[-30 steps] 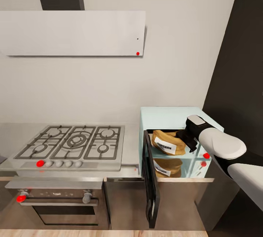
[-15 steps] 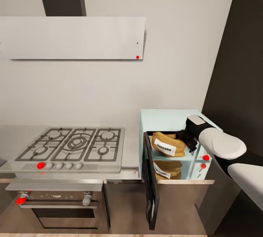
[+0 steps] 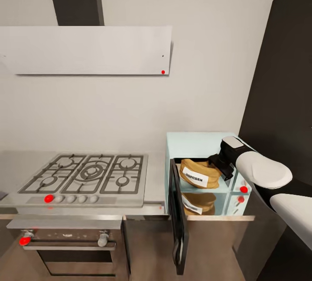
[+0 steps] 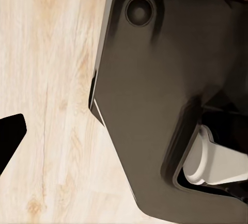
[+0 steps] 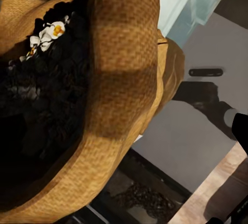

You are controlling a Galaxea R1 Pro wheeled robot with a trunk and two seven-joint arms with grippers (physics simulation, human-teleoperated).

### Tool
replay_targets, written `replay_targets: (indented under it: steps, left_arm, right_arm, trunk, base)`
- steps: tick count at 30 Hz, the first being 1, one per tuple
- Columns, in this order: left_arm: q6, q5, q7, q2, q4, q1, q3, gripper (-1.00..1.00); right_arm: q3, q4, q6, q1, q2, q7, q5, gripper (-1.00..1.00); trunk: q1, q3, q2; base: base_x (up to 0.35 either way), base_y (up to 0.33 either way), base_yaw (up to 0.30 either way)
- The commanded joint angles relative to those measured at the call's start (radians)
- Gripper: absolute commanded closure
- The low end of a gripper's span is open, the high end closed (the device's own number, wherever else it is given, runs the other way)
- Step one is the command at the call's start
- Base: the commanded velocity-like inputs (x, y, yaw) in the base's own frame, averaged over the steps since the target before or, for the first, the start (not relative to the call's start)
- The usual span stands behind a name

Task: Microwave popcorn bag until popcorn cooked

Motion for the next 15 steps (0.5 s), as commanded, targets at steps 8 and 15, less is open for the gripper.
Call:
replay_targets:
  steps: [8,15]
  left_arm:
    - [0.006,0.000,0.000,0.000,-0.002,0.000,0.004,-1.00]
    - [0.006,0.000,0.000,0.000,-0.002,0.000,0.004,-1.00]
  right_arm:
    - [0.008,-0.001,0.008,0.000,0.000,0.009,-0.010,-1.00]
    - [0.008,-0.001,0.008,0.000,0.000,0.009,-0.010,-1.00]
  trunk:
    - [0.000,0.013,-0.001]
    - [0.000,0.024,-0.001]
  base:
    - [0.000,0.000,0.000]
    - [0.000,0.000,0.000]
